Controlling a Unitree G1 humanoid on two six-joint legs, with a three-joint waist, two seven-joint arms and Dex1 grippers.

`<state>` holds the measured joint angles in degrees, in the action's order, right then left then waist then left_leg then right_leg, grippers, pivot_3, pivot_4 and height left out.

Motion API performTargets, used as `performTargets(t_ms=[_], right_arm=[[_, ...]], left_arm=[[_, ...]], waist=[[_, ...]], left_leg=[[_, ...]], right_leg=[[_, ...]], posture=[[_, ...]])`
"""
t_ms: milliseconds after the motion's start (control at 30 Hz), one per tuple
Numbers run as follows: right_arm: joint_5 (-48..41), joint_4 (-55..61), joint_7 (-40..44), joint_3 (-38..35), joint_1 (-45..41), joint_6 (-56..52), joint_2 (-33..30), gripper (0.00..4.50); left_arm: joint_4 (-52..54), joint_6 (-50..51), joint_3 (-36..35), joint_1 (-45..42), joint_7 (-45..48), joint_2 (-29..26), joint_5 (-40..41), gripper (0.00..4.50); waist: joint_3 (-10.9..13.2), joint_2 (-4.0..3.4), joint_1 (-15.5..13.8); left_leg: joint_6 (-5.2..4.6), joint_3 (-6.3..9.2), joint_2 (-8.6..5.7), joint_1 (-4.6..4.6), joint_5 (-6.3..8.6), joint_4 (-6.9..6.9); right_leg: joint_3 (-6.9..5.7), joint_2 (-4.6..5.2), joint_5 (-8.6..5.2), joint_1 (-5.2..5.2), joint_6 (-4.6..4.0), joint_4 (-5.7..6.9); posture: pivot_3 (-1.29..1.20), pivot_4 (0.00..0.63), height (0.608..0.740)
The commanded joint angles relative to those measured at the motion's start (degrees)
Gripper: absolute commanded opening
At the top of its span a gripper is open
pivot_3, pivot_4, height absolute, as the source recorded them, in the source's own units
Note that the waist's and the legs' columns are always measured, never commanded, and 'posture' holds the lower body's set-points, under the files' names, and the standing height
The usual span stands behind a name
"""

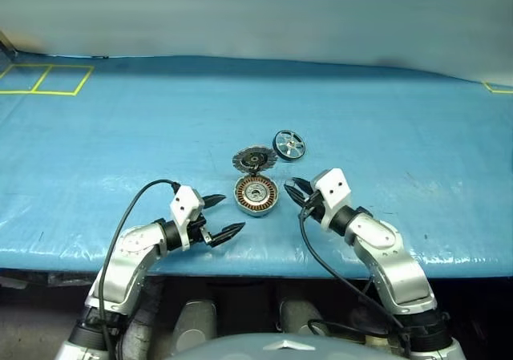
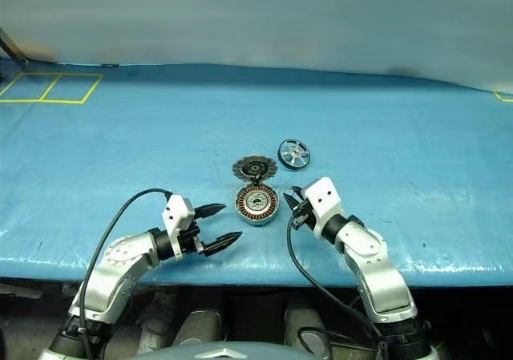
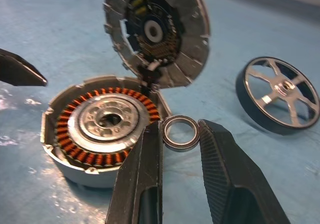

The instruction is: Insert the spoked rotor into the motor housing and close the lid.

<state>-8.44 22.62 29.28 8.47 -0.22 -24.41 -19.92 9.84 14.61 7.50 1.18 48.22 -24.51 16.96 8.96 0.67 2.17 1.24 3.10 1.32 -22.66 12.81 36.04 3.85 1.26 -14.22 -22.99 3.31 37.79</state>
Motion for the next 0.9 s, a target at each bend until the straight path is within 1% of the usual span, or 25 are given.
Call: performTargets(t_ms=[33, 167, 333, 467, 633, 800, 900], right_arm=[[-2.31, 3.19, 2.26, 2.84, -1.07, -2.99, 0.05, 0.7], [0.97, -1.04, 2.33, 7.41, -3.37, -2.04, 0.19, 0.7], [0.74, -6.02, 1.27, 6.99, -6.66, -0.75, 3.11, 0.7], [2.19, -11.09, 0.94, 7.33, -8.97, 0.41, 3.89, 0.7], [2.25, -12.54, 2.47, 8.2, -10.47, -0.75, 3.67, 0.7], [2.45, -13.44, 2.07, 7.58, -10.87, -0.33, 3.94, 0.7], [1.8, -12.09, 2.66, 7.79, -10.63, -0.72, 4.0, 0.7]], left_arm=[[0.48, -0.7, 0.04, -0.8, 0.92, -0.13, 0.85, 4.5], [-2.04, -2.19, 0.02, -1.44, 1.64, 0.06, 0.31, 4.5], [-7.66, -6.64, -0.67, -1.47, 3.53, -0.05, -0.14, 4.5], [-17.17, -12.97, -1.87, -2.69, 6.24, -0.3, -0.57, 4.5], [-26.29, -19.16, -2.11, -4.94, 8.64, -0.1, -1.14, 4.5], [-33.62, -23.19, -2.8, -7.43, 10.6, 0.04, -1.18, 4.5], [-30.59, -22.51, -2.08, -6.25, 9.73, 0.64, -1.34, 4.5]], waist=[[0.01, 0.01, 0.0], [0.01, 0.01, 0.03], [0.01, 0.01, -0.02], [0.0, 0.02, -0.04], [-0.02, -0.01, 0.0], [-0.12, -0.09, 0.02], [-0.15, -0.14, 0.16]], left_leg=[[0.0, -0.01, -0.01, 0.0, 0.0, 0.0], [0.0, -0.01, -0.02, -0.01, 0.0, 0.0], [0.0, -0.02, -0.02, -0.02, 0.0, 0.01], [0.0, -0.02, -0.02, -0.03, 0.0, 0.01], [0.0, -0.02, -0.02, 0.07, 0.0, 0.01], [0.0, -0.01, -0.01, 0.15, -0.01, 0.03], [0.01, -0.02, -0.01, 0.18, -0.02, 0.04]], right_leg=[[0.01, 0.01, 0.0, 0.0, 0.0, -0.01], [0.01, 0.02, 0.0, -0.01, 0.0, -0.01], [0.0, 0.01, 0.01, -0.03, 0.0, -0.01], [0.0, 0.02, 0.1, -0.05, 0.15, 0.0], [-0.01, 0.01, 0.1, 0.03, 0.14, 0.01], [-0.01, -0.01, 0.09, 0.09, 0.13, 0.07], [0.0, -0.01, 0.1, 0.12, 0.13, 0.08]], posture=[[0.0, 0.15, 0.74], [0.0, 0.15, 0.74], [0.0, 0.15, 0.74], [0.0, 0.15, 0.74], [0.0, 0.15, 0.74], [0.0, 0.15, 0.74], [0.0, 0.15, 0.74]])
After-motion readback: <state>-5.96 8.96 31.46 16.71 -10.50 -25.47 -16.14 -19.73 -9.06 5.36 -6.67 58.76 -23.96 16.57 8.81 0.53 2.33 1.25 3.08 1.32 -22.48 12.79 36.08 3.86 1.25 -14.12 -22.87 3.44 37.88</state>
